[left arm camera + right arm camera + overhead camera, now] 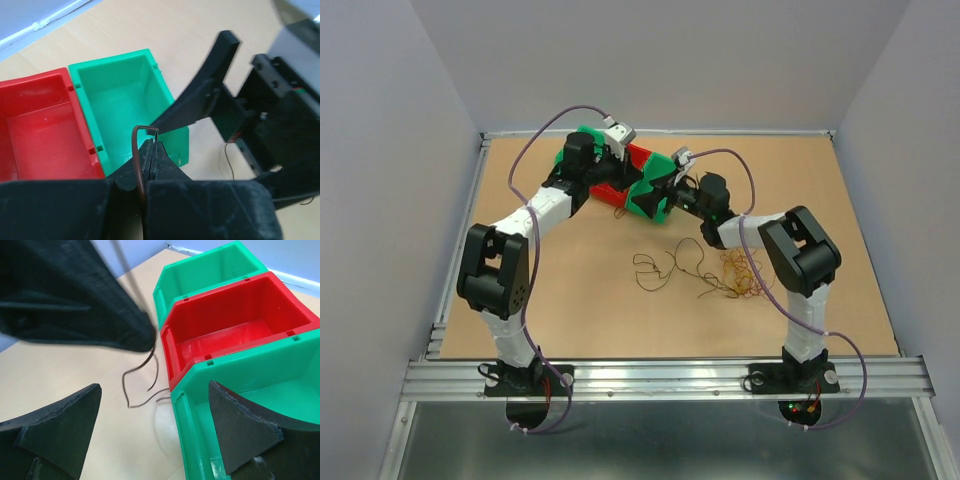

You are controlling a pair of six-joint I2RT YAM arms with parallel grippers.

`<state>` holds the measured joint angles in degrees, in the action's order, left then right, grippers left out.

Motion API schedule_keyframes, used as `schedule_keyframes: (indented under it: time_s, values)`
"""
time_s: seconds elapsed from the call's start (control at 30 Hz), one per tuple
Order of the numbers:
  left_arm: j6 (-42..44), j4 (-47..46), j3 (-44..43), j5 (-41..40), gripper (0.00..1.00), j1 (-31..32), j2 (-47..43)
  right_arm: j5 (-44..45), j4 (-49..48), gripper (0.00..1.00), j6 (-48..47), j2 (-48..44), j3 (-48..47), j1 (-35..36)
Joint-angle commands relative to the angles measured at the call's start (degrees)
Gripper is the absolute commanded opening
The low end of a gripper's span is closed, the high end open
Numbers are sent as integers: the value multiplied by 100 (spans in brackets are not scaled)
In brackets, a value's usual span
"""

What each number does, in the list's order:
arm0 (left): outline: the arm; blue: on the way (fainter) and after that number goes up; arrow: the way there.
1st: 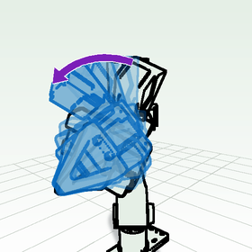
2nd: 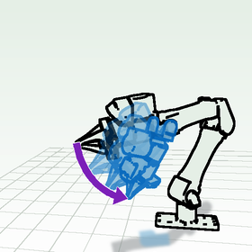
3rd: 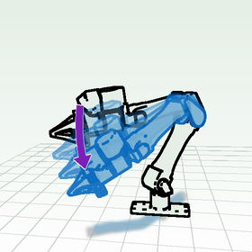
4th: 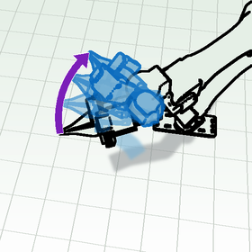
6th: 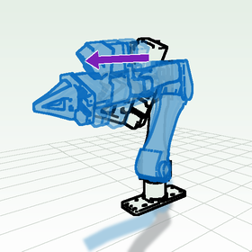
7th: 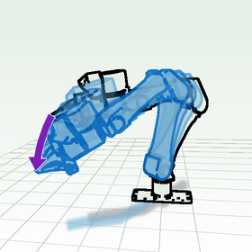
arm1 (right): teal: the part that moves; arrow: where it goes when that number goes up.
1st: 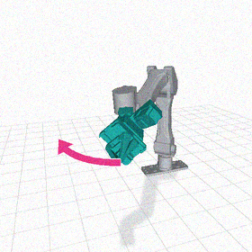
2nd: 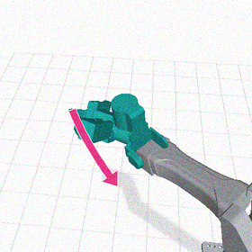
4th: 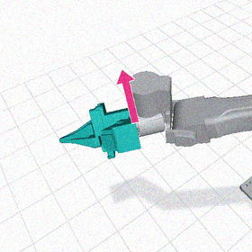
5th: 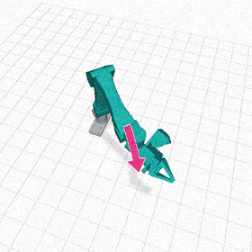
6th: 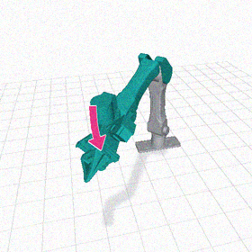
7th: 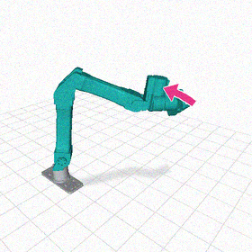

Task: Untangle the cables

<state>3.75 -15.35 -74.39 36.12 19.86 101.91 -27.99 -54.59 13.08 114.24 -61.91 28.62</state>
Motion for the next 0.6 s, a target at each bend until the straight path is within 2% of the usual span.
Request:
schedule_keyframes:
  time_s: [0.0, 0.17, 0.2, 0.27, 0.3, 0.33, 0.37, 0.4, 0.5, 0.57]
  values:
    - [-23, -21, 82, 211, 0, 246, -557, 311, -790, 93, 212, 133, -541, 47]
    - [3, -11, 223, 124, 1, 387, -751, 443, -1071, 90, 379, 257, -585, 100]
    - [-23, -38, 249, 123, 3, 387, -786, 504, -1089, 89, 397, 275, -594, 117]
    - [-41, -99, 328, 167, 15, 387, -865, 732, -1150, 64, 449, 336, -594, 117]
    - [-15, -152, 363, 220, 25, 387, -927, 873, -1185, 38, 484, 336, -542, 117]
    - [-14, -187, 399, 255, 30, 387, -971, 996, -1229, 38, 511, 336, -507, 117]
    - [-6, -248, 512, 290, 34, 379, -1015, 1293, -1291, 4, 546, 319, -471, 117]
    - [3, -318, 574, 273, 39, 379, -1146, 1531, -1309, 1, 590, 293, -410, 117]
    - [3, -626, 890, 132, 53, 344, -1435, 2199, -1379, 1, 757, 161, -199, 91]
    - [-50, -907, 1110, 45, 57, 291, -1586, 2736, -1388, 1, 1073, 82, -6, -5]
